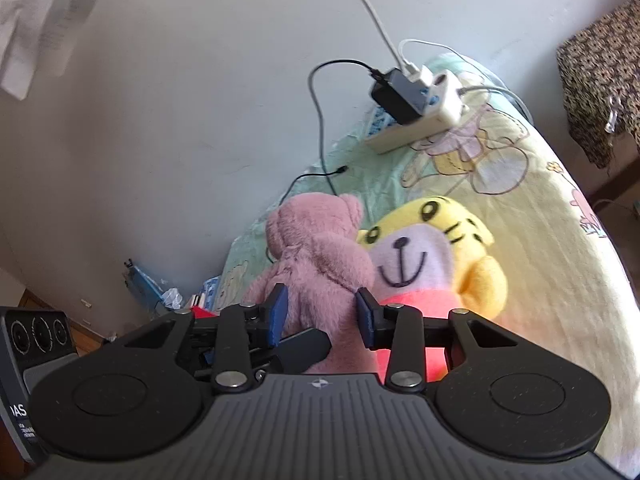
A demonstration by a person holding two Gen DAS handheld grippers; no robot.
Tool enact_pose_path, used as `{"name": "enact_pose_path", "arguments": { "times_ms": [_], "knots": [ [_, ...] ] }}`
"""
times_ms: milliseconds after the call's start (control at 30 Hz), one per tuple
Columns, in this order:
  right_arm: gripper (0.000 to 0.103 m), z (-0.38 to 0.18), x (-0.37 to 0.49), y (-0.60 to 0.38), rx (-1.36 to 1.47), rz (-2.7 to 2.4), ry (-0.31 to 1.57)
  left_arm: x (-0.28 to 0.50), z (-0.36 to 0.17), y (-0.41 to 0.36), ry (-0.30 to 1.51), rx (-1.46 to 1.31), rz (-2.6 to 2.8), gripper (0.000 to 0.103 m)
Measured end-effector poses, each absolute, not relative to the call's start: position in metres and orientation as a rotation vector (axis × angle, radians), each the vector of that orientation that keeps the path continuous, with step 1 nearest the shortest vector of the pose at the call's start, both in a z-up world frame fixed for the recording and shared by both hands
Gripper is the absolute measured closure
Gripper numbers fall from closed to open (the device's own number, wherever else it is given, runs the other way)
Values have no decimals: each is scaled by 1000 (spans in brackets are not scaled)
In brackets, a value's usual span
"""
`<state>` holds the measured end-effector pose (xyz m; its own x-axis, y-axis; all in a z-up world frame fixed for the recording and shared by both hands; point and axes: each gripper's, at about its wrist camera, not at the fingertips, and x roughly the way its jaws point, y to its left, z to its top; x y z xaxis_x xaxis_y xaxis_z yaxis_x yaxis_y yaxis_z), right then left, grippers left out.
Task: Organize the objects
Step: 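Carry the pink teddy bear with the right tool over the red box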
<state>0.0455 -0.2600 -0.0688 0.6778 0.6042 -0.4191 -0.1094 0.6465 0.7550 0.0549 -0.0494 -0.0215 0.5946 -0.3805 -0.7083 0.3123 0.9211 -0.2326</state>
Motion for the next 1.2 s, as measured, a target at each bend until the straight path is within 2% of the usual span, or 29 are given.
{"name": "enact_pose_path", "arguments": {
  "times_ms": [500,1200],
  "knots": [
    [64,-23,15,-209,714,559,634,-4,22,-3,684,-65,-324,35],
    [64,-1,11,-13,633,678,644,-52,42,184,636,-90,-208,35]
  ]
}}
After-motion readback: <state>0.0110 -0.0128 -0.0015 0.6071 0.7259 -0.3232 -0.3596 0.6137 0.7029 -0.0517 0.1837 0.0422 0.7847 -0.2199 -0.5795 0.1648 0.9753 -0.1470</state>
